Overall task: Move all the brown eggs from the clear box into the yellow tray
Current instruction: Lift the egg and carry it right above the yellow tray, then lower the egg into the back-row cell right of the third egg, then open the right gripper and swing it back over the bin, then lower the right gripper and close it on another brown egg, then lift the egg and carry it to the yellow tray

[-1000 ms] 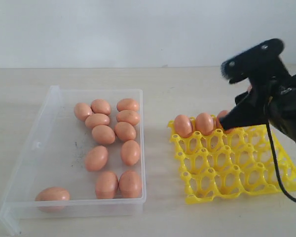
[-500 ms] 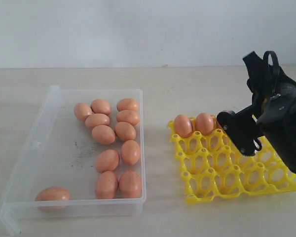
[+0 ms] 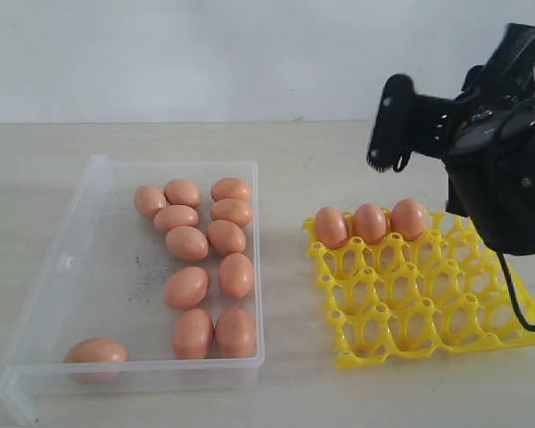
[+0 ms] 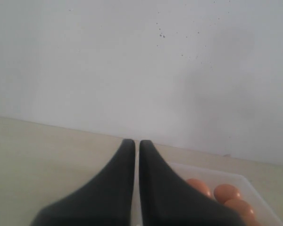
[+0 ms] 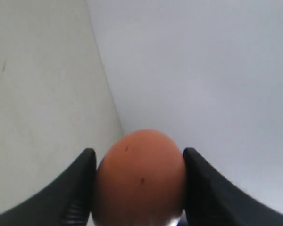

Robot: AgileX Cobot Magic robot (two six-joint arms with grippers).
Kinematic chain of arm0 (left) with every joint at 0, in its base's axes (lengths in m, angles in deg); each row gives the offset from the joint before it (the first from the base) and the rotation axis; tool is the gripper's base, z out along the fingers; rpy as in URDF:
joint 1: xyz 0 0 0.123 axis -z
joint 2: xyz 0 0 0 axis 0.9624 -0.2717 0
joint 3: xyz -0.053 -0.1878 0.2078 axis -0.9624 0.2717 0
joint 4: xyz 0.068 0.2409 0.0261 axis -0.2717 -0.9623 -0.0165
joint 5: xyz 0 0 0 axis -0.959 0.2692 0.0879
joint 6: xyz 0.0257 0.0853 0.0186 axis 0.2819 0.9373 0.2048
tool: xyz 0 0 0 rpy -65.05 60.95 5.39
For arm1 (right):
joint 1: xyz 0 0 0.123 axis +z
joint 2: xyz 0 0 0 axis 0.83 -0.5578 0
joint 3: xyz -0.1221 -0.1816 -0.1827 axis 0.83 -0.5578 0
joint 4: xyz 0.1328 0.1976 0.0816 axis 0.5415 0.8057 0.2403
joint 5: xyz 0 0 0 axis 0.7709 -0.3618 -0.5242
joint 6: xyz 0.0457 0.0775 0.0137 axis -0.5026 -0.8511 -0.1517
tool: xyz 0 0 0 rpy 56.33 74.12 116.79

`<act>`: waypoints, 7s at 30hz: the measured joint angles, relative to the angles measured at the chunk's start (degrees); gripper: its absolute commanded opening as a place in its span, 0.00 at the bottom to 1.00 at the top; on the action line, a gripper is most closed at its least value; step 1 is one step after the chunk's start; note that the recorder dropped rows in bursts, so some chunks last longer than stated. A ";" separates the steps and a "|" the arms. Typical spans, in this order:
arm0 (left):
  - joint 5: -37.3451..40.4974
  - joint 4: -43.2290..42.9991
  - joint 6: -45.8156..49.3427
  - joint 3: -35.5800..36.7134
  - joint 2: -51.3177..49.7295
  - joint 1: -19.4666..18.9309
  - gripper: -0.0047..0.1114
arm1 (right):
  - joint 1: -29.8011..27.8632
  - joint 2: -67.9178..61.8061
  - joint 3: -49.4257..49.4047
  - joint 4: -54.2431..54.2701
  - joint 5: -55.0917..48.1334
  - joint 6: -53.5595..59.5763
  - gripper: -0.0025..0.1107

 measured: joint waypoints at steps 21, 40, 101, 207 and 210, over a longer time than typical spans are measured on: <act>0.00 0.00 0.00 0.00 0.00 0.00 0.07 | -24.58 3.54 -4.64 42.72 90.82 -13.95 0.02; 0.00 0.00 0.00 0.00 0.00 0.00 0.07 | -24.96 -3.40 -17.92 89.71 98.28 23.54 0.02; 0.00 0.00 0.00 0.00 0.00 0.00 0.07 | -24.98 -4.07 -14.12 99.62 87.97 35.75 0.40; 0.00 0.00 0.00 0.00 0.00 0.00 0.07 | 12.35 -45.46 66.82 93.35 -5.42 51.24 0.02; 0.00 0.00 0.00 0.00 0.00 0.00 0.07 | 12.35 -45.46 66.82 93.35 -1.58 48.09 0.02</act>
